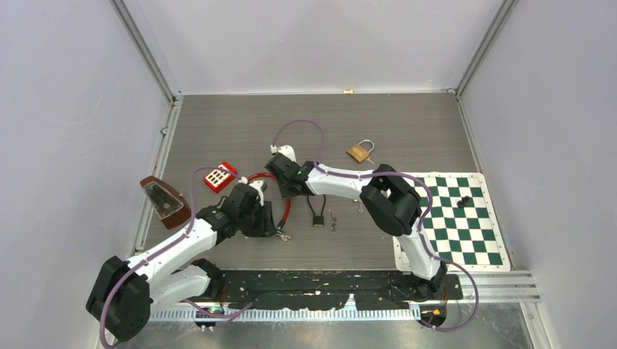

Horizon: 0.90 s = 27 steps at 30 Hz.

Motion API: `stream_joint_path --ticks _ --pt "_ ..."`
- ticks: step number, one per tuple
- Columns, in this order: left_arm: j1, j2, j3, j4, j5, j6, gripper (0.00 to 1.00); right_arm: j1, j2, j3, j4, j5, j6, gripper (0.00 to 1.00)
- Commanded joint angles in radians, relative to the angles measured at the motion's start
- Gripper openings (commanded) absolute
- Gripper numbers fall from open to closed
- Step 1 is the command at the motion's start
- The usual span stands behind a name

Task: Lock with the key
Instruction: Lock the lock.

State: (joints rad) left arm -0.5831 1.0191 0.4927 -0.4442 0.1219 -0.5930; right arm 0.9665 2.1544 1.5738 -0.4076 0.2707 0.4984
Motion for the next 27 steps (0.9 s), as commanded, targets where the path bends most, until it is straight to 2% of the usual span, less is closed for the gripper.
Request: stream_joint_path --ticks 1,5,7,16,21,27 --pt "0.001 -0.023 0.027 -0.046 0.017 0.048 0.39 -0.001 0.05 0.003 0.012 -0.041 0.005 0.05" --pt "0.0 0.001 -0.016 -0.007 0.038 0.019 0.19 -0.002 0.052 0.004 0.017 -0.047 0.01 0.05" --pt "-0.001 0.014 -0.026 0.007 0.04 0.002 0.16 -0.002 0.054 0.006 0.017 -0.049 0.013 0.05" --pt "-0.017 0.058 -0.041 0.079 0.027 -0.02 0.13 -0.005 0.043 0.012 0.011 -0.1 0.056 0.05" --pt "-0.028 0.087 -0.08 0.25 -0.003 -0.06 0.18 -0.005 0.011 -0.015 0.007 -0.161 0.096 0.05" --pt "-0.039 0.182 -0.087 0.432 -0.052 -0.098 0.17 0.009 -0.033 -0.072 0.031 -0.201 0.12 0.05"
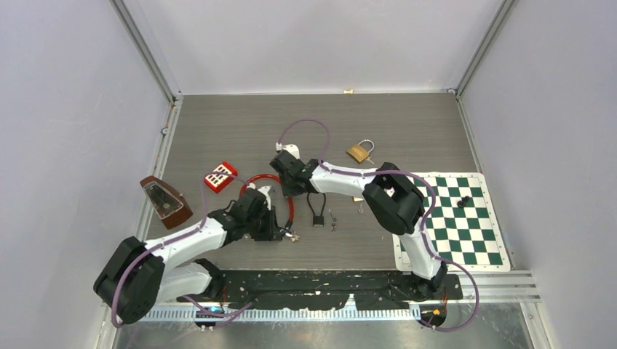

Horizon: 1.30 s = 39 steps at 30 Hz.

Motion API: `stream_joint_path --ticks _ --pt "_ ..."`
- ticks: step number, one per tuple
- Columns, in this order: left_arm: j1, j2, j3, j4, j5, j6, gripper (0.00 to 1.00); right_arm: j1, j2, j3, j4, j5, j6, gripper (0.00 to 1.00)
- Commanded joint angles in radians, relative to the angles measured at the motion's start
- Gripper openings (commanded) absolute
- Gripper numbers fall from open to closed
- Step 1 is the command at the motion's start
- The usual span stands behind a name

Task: Lock with the key
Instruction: Lock the lock.

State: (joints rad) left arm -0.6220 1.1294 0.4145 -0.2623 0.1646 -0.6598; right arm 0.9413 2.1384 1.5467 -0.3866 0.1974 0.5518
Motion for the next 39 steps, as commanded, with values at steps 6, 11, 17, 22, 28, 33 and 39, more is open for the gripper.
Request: stream_joint_path --ticks 6,11,17,22,28,33,39 --pt "-0.001 0.15 0.016 0.323 -0.141 -0.072 0.22 0.031 -0.024 -0.055 -0.001 -0.097 0.068 0.05" --pt "-0.012 0.127 -0.007 0.364 -0.136 -0.072 0.39 -0.027 -0.046 -0.072 -0.019 -0.065 0.146 0.05" --pt "-0.041 0.093 -0.057 0.374 -0.147 -0.148 0.44 -0.051 -0.088 -0.116 -0.027 -0.038 0.296 0.05" --pt "-0.049 0.109 -0.03 0.3 -0.253 -0.206 0.26 -0.051 -0.11 -0.155 -0.027 -0.052 0.366 0.05" --pt "-0.048 0.102 -0.021 0.325 -0.253 -0.279 0.21 -0.048 -0.144 -0.234 -0.012 -0.089 0.417 0.05" --pt "-0.049 0.124 -0.003 0.325 -0.296 -0.321 0.22 -0.028 -0.156 -0.262 0.006 -0.115 0.414 0.05" --pt "-0.05 0.143 0.035 0.265 -0.245 -0.276 0.31 -0.03 -0.129 -0.237 -0.015 -0.093 0.384 0.05"
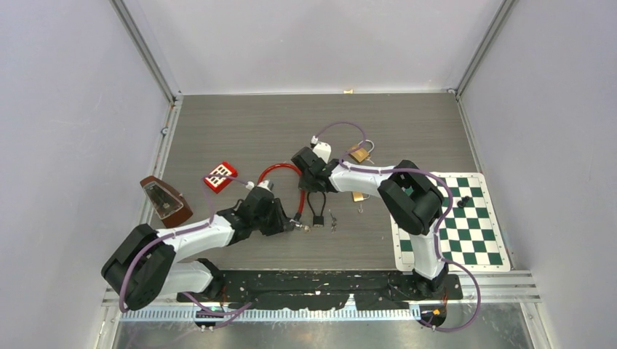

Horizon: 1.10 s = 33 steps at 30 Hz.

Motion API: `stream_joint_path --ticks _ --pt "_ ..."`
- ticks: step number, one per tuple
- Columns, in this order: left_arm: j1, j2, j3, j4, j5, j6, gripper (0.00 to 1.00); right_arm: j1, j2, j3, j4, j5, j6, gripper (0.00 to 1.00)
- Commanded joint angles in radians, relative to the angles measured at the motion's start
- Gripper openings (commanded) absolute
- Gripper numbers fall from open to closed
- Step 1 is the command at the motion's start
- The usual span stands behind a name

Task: Lock with the key
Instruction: Lock the lock.

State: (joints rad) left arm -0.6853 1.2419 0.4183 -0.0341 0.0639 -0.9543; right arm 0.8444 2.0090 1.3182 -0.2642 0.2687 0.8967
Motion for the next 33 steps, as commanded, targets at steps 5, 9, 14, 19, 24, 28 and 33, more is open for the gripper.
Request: stream_joint_path --ticks 5,9,14,19,24,28,33 --pt "0.015 -0.034 -0.011 0.001 -0.165 0.004 0.21 0.041 0.027 0.014 -0.154 -0.182 0.054 0.05" --pt "0.015 -0.081 -0.033 0.002 -0.18 -0.039 0.34 0.011 0.034 0.016 -0.147 -0.235 0.095 0.05" --pt "0.015 -0.104 -0.044 0.027 -0.182 -0.071 0.44 0.01 0.022 0.019 -0.147 -0.24 0.09 0.09" --pt "0.015 -0.123 -0.084 0.074 -0.18 -0.119 0.45 0.006 0.01 0.006 -0.147 -0.238 0.071 0.2" --pt "0.015 -0.111 -0.098 0.086 -0.185 -0.147 0.46 -0.001 -0.033 -0.012 -0.133 -0.237 0.033 0.31" --pt "0.015 -0.081 -0.089 0.087 -0.18 -0.164 0.45 -0.005 -0.091 -0.031 -0.118 -0.215 -0.036 0.51" --pt "0.015 -0.06 -0.07 0.039 -0.209 -0.176 0.39 -0.008 -0.183 -0.083 -0.088 -0.204 -0.105 0.63"
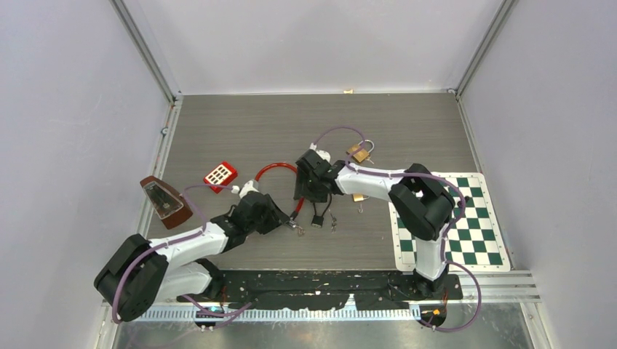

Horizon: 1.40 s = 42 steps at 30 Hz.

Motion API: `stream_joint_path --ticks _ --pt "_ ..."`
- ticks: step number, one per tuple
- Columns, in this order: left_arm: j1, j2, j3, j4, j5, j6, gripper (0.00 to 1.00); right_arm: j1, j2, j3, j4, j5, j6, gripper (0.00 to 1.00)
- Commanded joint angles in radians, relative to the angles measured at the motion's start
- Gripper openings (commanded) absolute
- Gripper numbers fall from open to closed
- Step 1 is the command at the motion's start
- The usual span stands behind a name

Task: Lock with the key
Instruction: Lock the lock.

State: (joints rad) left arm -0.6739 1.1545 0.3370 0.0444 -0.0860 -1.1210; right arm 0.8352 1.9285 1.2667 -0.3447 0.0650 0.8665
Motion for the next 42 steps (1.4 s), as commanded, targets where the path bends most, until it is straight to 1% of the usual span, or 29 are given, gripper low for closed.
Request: stream_joint_path --ticks 1,4,5,6,9,10,12,14,16,20,22,24,28,32,38,42 --pt "0.003 0.031 0.018 -0.061 -0.064 -0.01 0.38 0.002 -0.115 -0.056 0.016 -0.007 -0.102 0.64" --pt "0.003 0.04 0.023 -0.077 -0.07 -0.007 0.38 0.002 -0.198 -0.123 0.081 -0.043 -0.166 0.66" --pt "0.003 0.044 0.024 -0.072 -0.069 -0.007 0.38 0.002 -0.22 -0.162 0.122 -0.047 -0.219 0.66" --pt "0.003 0.046 0.025 -0.069 -0.068 -0.007 0.38 0.003 -0.265 -0.184 0.144 -0.084 -0.245 0.66" --pt "0.003 0.054 0.035 -0.072 -0.067 -0.007 0.38 0.005 -0.345 -0.298 0.272 -0.186 -0.4 0.66" --pt "0.004 0.055 0.038 -0.074 -0.066 -0.005 0.38 0.007 -0.369 -0.311 0.285 -0.238 -0.43 0.66" --pt "0.003 0.058 0.042 -0.078 -0.067 -0.006 0.38 0.025 -0.381 -0.327 0.292 -0.282 -0.508 0.64" --pt "0.003 0.057 0.044 -0.08 -0.069 -0.007 0.39 0.064 -0.368 -0.317 0.273 -0.287 -0.599 0.62" --pt "0.003 0.057 0.045 -0.085 -0.07 -0.01 0.4 0.123 -0.34 -0.295 0.245 -0.265 -0.643 0.59" --pt "0.003 0.06 0.049 -0.089 -0.068 -0.013 0.41 0.177 -0.289 -0.29 0.252 -0.239 -0.678 0.5" --pt "0.003 0.065 0.051 -0.093 -0.066 -0.014 0.41 0.181 -0.281 -0.312 0.281 -0.233 -0.68 0.48" --pt "0.004 0.069 0.052 -0.096 -0.063 -0.014 0.41 0.181 -0.284 -0.336 0.324 -0.229 -0.689 0.47" --pt "0.003 0.074 0.053 -0.099 -0.061 -0.013 0.41 0.184 -0.283 -0.345 0.349 -0.205 -0.714 0.45" --pt "0.002 0.074 0.052 -0.101 -0.061 -0.011 0.41 0.185 -0.27 -0.336 0.351 -0.194 -0.729 0.45" --pt "0.003 0.068 0.053 -0.111 -0.065 -0.006 0.42 0.2 -0.221 -0.328 0.351 -0.195 -0.748 0.41" --pt "0.003 0.069 0.053 -0.112 -0.065 -0.004 0.42 0.201 -0.225 -0.326 0.351 -0.174 -0.736 0.41"
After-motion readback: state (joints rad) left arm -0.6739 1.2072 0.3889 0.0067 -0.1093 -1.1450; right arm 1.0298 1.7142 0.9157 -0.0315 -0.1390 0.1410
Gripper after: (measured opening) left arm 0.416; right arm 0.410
